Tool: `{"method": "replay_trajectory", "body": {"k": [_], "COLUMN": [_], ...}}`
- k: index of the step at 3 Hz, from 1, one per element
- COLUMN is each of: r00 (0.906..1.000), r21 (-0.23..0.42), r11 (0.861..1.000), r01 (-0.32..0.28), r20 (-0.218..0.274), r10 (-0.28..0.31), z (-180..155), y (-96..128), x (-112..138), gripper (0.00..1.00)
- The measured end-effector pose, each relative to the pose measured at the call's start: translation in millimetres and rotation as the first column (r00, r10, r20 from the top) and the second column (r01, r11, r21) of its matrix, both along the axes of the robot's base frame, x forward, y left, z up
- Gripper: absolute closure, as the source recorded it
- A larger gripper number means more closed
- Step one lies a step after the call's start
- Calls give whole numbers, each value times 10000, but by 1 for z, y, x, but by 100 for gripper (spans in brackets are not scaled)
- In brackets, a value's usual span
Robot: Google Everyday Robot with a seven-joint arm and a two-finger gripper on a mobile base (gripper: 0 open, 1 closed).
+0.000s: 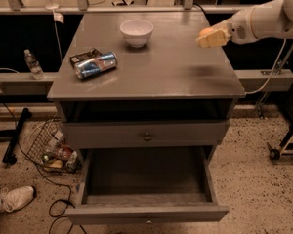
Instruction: Place orange into middle drawer
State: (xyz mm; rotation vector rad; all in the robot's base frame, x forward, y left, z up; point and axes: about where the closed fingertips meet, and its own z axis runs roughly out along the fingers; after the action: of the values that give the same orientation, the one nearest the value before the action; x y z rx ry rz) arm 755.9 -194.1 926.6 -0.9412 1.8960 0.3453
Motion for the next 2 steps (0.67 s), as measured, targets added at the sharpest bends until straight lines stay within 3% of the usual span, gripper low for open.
{"method": "replay_trajectory", "body": {"k": [1, 2], "r00": [9975, 9975], "r21": [-113, -113], "r11": [9996, 9995], "r01": [-277, -278], "r20": [-649, -656], "r10": [269, 270], "z": [-29, -30], "y": [14, 14], "x": [-17, -17], "gripper": [100, 100]}}
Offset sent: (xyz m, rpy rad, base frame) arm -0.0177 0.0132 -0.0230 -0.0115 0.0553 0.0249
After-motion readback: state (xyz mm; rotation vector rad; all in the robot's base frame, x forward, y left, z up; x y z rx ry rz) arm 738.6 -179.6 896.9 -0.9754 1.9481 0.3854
